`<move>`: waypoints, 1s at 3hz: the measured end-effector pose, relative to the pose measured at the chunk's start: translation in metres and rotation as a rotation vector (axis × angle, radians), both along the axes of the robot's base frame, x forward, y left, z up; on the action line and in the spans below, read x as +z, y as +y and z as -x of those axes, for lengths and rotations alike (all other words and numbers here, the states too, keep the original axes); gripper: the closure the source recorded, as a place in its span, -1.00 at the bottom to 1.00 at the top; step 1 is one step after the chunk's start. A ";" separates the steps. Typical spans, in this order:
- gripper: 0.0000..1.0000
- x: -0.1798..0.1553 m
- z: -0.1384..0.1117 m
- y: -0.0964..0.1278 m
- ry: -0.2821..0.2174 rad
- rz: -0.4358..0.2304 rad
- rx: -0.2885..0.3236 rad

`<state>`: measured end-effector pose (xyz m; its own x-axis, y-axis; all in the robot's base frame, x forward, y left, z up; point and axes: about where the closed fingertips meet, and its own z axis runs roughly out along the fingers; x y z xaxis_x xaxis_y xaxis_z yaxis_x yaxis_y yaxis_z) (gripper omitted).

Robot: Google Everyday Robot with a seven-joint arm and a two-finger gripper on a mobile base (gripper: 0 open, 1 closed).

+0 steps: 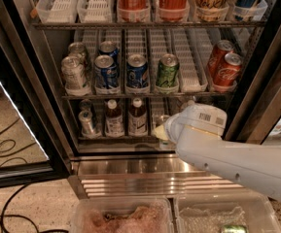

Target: Pick 7up can from bottom shelf of fridge

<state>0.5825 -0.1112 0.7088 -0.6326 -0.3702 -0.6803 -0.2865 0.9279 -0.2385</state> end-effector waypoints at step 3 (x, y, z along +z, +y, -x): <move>1.00 0.003 0.033 -0.001 0.028 -0.094 0.078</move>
Offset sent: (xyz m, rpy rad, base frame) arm -0.0532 -0.0144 0.0185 0.0918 0.0064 0.0686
